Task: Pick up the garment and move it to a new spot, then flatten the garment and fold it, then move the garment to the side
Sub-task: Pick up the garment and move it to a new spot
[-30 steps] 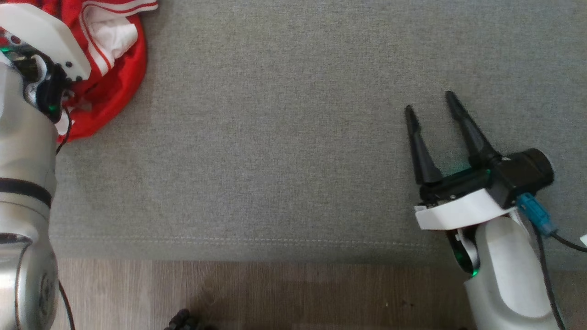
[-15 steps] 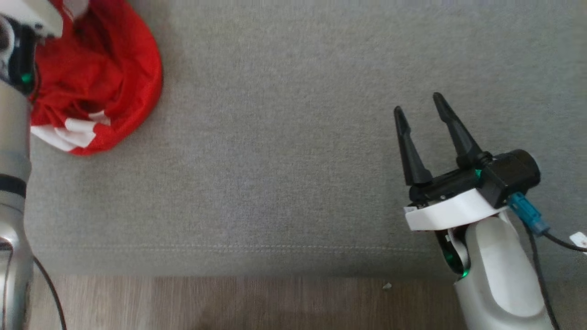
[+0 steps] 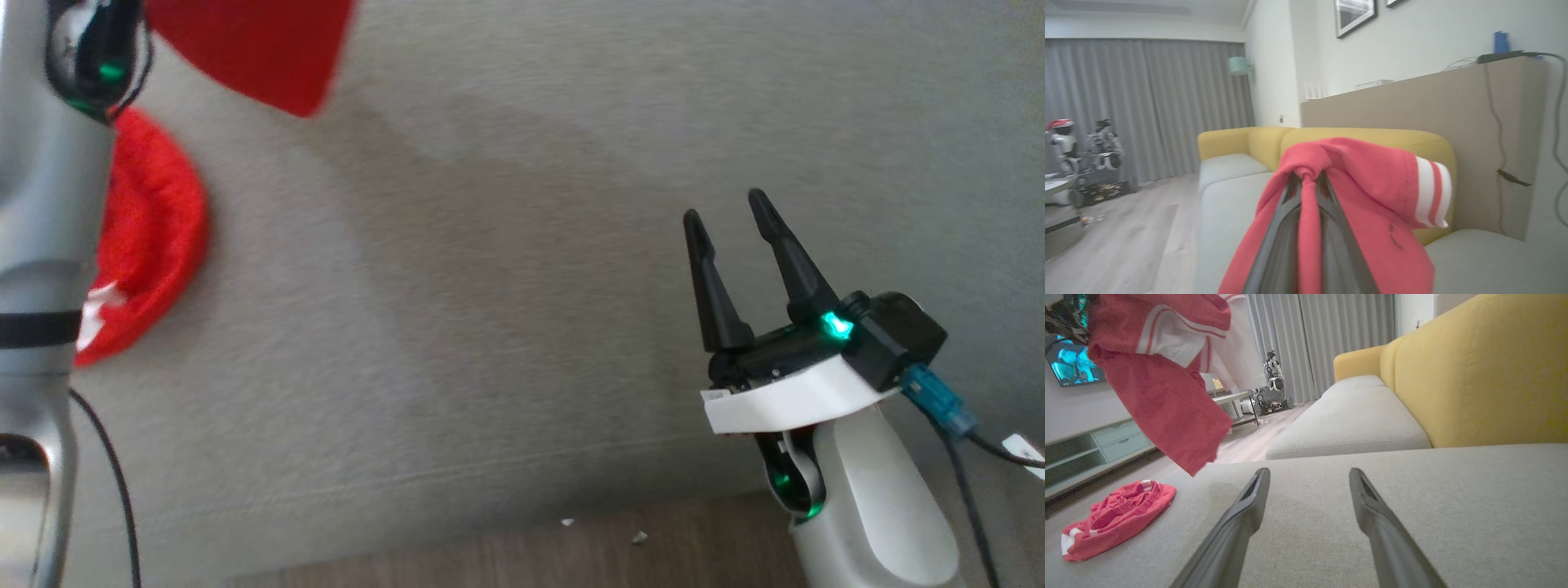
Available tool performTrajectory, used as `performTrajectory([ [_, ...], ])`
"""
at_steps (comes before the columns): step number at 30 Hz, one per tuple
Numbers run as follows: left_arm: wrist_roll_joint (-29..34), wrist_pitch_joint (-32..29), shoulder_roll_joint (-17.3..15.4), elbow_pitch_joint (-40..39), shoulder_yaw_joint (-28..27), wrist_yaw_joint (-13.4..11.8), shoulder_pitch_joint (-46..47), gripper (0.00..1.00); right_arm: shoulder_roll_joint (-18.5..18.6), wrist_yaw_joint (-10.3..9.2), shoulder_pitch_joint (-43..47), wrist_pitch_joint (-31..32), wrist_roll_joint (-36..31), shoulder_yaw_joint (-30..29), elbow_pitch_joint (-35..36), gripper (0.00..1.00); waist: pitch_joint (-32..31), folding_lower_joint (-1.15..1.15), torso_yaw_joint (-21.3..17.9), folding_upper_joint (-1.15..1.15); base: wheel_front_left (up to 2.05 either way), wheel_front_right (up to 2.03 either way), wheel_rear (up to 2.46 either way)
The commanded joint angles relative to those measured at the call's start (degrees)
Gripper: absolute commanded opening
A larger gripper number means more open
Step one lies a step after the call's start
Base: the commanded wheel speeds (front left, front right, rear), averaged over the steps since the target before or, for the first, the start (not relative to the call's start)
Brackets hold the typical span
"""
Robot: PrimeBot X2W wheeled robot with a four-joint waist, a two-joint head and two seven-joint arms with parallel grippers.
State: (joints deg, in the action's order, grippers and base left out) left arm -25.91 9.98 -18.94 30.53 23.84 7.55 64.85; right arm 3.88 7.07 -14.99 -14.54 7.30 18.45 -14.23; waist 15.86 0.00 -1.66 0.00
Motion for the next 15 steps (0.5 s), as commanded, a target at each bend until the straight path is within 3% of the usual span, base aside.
performTrajectory([
  [1, -1.4, -1.8, -1.3, -4.4, -0.7, -0.1, 1.9, 0.0, -1.0, 0.42, -1.2, -0.5, 1.4, 1.8, 2.9, 1.0, -0.5, 0.0, -5.3, 0.0, 0.0, 0.0, 0.0],
  [9, -3.4, -4.5, 4.0, -10.1, 3.7, -0.4, -3.2, 0.0, -1.0, 0.42, -0.9, -0.5, 4.8, 4.6, 4.4, 1.0, 0.0, 0.0, -14.8, 0.0, 0.0, 0.0, 0.0],
  [15, -2.8, -4.4, 7.8, -6.3, 8.0, -1.2, -8.4, 0.0, -1.0, 0.42, -0.3, -0.5, 4.7, 5.9, 4.5, 1.0, 1.5, 0.0, -17.9, 0.0, 0.0, 0.0, 0.0],
])
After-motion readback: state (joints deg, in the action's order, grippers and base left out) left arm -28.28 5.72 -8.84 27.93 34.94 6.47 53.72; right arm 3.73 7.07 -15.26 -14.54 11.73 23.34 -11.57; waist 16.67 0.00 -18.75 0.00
